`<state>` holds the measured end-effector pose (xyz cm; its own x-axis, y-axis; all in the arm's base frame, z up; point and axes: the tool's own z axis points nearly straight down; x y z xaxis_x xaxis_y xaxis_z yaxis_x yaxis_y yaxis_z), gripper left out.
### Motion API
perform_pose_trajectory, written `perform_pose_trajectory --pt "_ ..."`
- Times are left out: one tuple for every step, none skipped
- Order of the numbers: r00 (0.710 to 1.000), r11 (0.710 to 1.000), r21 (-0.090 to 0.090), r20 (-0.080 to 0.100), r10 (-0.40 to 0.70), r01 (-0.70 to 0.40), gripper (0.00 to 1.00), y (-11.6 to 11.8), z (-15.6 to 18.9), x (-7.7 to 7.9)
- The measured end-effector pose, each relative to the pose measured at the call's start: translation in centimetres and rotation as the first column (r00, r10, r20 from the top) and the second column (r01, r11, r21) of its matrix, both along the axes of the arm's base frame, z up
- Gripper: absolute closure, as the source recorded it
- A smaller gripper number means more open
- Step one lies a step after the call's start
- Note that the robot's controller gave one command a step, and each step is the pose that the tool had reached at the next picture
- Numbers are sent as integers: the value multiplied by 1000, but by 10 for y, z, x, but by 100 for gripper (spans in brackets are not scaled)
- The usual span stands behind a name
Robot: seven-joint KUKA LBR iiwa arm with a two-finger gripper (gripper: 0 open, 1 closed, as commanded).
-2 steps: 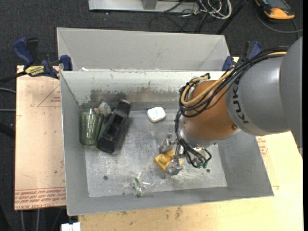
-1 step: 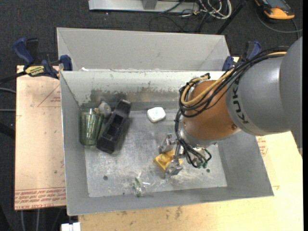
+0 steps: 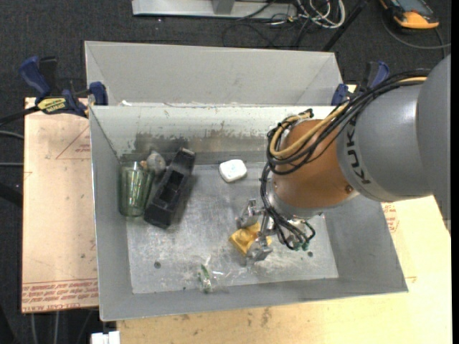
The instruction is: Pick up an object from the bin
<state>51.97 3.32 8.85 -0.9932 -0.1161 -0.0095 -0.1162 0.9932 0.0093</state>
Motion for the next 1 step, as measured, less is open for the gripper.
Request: perform_pose_trajectory --pt "1000 1000 0 0 0 0 100 0 0 0"
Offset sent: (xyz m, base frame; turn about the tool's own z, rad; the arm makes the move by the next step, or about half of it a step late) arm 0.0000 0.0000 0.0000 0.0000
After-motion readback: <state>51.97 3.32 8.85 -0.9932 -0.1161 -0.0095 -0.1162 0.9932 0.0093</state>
